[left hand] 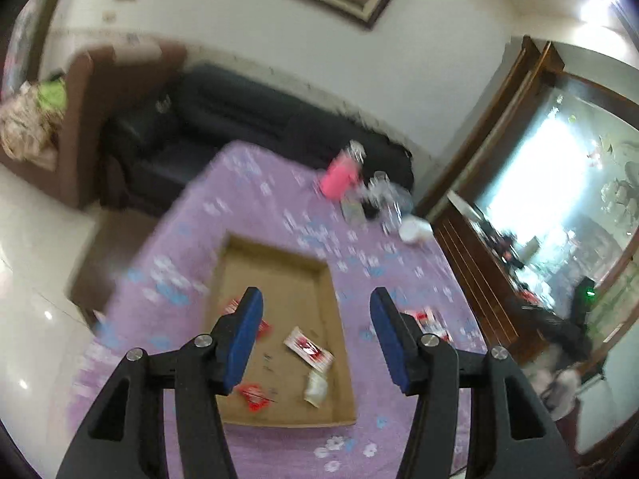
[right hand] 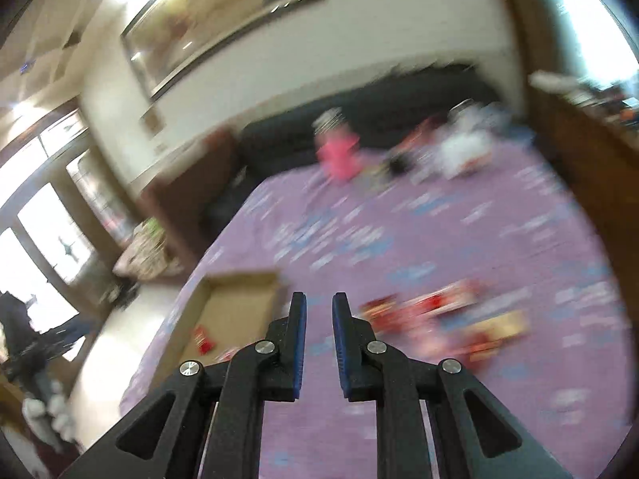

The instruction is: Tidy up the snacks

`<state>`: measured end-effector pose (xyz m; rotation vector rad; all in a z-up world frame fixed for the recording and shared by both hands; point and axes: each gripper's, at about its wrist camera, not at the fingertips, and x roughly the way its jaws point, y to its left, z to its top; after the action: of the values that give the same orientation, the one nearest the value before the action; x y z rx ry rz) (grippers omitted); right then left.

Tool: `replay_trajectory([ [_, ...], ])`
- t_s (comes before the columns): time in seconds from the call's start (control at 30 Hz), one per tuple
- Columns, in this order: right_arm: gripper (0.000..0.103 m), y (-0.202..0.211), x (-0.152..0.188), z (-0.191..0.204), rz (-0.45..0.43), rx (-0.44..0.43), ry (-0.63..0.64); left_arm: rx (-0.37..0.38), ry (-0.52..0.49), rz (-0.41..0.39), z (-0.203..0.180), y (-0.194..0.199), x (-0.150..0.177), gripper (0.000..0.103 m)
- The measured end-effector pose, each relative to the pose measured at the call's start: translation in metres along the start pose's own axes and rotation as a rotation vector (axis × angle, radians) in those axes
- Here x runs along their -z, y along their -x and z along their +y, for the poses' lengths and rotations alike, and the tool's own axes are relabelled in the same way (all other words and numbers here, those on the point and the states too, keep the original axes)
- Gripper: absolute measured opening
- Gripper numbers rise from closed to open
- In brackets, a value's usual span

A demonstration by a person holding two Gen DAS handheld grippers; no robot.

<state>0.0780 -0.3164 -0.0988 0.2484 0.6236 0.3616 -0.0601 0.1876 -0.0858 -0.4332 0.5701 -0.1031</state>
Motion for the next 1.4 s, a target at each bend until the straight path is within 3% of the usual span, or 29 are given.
replay_trajectory([
  [0.07,0.014,0.047,-0.034,-0.020,-0.069,0.060,-0.033,-0.122,-0.025,-0.075,0.007,0.039,-0.027,0.055],
  [0.23,0.015,0.201,-0.134,-0.042,-0.341,0.267,-0.074,-0.495,-0.027,-0.313,0.029,0.160,-0.109,0.055],
  [0.33,0.015,0.285,-0.181,-0.040,-0.462,0.380,-0.104,-0.857,-0.007,-0.535,0.033,0.260,-0.163,0.055],
  [0.4,0.015,0.330,-0.203,-0.034,-0.536,0.473,-0.134,-1.074,-0.005,-0.624,0.031,0.306,-0.187,0.055],
  [0.43,0.015,0.350,-0.214,-0.033,-0.566,0.514,-0.154,-1.285,-0.019,-0.686,0.027,0.336,-0.204,0.055],
  [0.47,0.015,0.372,-0.223,-0.031,-0.596,0.553,-0.180,-1.448,-0.037,-0.717,0.024,0.352,-0.212,0.056],
  [0.57,0.015,0.415,-0.244,-0.023,-0.651,0.662,-0.236,-1.976,-0.081,-0.737,0.023,0.396,-0.231,0.063],
  [0.63,0.018,0.429,-0.247,-0.016,-0.652,0.712,-0.244,-2.067,-0.066,-0.738,0.024,0.415,-0.228,0.063],
  [0.67,0.022,0.431,-0.245,-0.013,-0.645,0.720,-0.235,-2.060,-0.050,-0.764,0.025,0.423,-0.220,0.063],
  [0.73,0.055,0.426,-0.237,-0.010,-0.627,0.704,-0.186,-2.022,-0.060,-0.794,0.027,0.418,-0.207,0.064],
  [0.8,0.069,0.396,-0.215,-0.009,-0.592,0.693,-0.115,-1.925,-0.118,-0.774,0.033,0.395,-0.188,0.067],
  [0.83,0.069,0.377,-0.203,-0.010,-0.557,0.679,-0.082,-1.829,-0.148,-0.747,0.039,0.377,-0.178,0.067],
  [0.9,0.069,0.338,-0.176,-0.020,-0.483,0.636,-0.038,-1.569,-0.180,-0.689,0.034,0.336,-0.150,0.068],
  [0.93,0.069,0.317,-0.161,-0.026,-0.448,0.613,-0.025,-1.376,-0.188,-0.655,0.030,0.306,-0.130,0.068],
  [1.0,0.069,0.270,-0.127,-0.043,-0.365,0.570,-0.018,-1.137,-0.178,-0.603,0.021,0.268,-0.104,0.068],
  [1.07,0.069,0.224,-0.091,-0.058,-0.286,0.520,-0.029,-0.818,-0.135,-0.519,0.008,0.219,-0.072,0.068],
  [1.17,0.069,0.156,-0.033,-0.063,-0.174,0.403,-0.002,-0.454,-0.114,-0.432,-0.027,0.154,-0.021,0.068],
  [1.27,0.069,0.096,0.021,-0.066,-0.079,0.284,0.015,-0.205,-0.139,-0.328,-0.066,0.081,0.016,0.068],
  [1.4,0.067,0.032,0.082,-0.085,0.009,0.205,-0.045,0.066,-0.109,-0.140,-0.109,-0.008,0.064,0.068],
])
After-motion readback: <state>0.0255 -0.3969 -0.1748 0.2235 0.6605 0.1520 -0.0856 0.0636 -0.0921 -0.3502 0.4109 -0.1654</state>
